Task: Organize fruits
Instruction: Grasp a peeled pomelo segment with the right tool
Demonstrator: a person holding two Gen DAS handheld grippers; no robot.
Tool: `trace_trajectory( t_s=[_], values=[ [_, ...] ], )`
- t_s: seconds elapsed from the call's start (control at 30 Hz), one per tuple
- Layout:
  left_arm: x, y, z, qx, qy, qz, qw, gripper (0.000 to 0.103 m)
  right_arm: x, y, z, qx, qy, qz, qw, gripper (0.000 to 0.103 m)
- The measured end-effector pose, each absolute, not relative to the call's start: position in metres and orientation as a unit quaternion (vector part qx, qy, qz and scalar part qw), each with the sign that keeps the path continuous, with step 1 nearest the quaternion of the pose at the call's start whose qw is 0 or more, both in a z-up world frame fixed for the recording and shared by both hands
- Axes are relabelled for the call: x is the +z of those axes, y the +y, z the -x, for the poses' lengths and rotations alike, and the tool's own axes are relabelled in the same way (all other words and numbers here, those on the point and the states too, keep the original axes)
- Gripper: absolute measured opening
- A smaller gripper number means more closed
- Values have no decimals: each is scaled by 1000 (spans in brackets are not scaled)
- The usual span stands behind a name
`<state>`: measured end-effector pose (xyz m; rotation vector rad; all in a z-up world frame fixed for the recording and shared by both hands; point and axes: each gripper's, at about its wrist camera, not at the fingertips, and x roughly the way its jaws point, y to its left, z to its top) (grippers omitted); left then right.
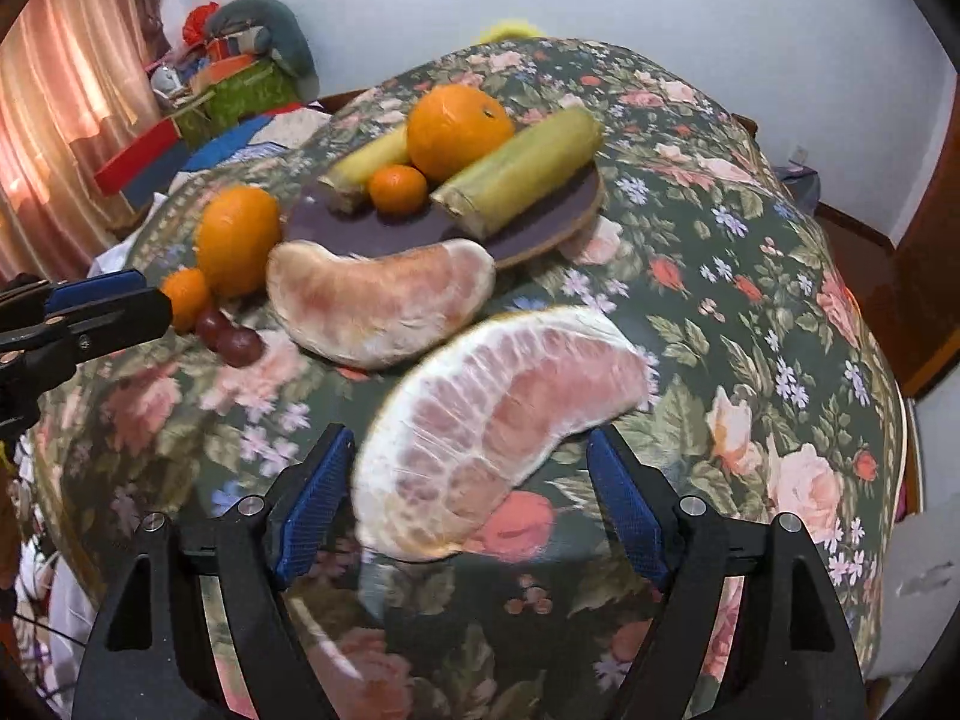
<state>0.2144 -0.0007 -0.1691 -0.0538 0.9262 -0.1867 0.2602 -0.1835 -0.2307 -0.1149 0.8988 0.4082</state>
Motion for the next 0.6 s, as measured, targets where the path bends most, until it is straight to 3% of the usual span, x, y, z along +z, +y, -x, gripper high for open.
trace_trajectory(
  t_s=[0.6],
  values=[
    [-190, -46, -264, -120, 463, 3, 878, 49, -224, -231, -258, 199, 429, 5, 881, 72]
  ],
)
